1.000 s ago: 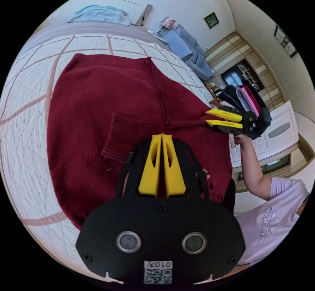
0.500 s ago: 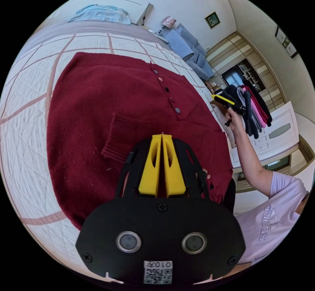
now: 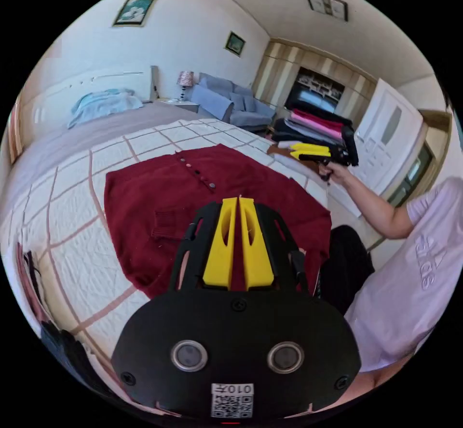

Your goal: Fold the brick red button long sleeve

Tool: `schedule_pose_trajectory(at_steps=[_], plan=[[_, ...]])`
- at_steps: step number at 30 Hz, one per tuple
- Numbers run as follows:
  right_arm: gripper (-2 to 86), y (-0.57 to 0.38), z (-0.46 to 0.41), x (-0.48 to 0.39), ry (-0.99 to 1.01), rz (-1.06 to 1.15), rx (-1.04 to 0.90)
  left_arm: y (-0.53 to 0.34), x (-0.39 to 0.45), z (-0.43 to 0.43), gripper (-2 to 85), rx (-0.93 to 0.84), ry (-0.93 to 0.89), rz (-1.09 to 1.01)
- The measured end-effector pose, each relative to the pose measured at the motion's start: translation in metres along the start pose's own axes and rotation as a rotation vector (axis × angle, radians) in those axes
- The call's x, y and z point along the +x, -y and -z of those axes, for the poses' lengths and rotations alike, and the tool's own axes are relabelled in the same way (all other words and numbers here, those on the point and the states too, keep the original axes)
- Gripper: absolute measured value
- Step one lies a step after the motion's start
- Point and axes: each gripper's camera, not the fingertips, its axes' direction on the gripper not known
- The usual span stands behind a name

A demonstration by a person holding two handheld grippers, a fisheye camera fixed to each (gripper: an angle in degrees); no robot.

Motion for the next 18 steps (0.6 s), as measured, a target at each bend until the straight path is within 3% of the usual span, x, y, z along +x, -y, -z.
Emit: schedule_pose_trajectory(at_steps=[4, 7, 18], plan=[[11.4, -0.073, 0.034, -0.086, 0.105, 0.240, -0.060, -0.049, 0.099, 0.011, 4.6, -0.195, 0.067, -0.326], [11.7, -0.119, 0.050, -0.131, 0.149, 0.322, -0.081, -0.081, 0.152, 0.023, 6.7, -0.234, 0.159, -0.435], [11.4, -0.183, 0.056, -0.171, -0.010, 0.406, -0.158, -0.124, 0.212, 0.014, 11.5, -0.422, 0.388, -0.585]])
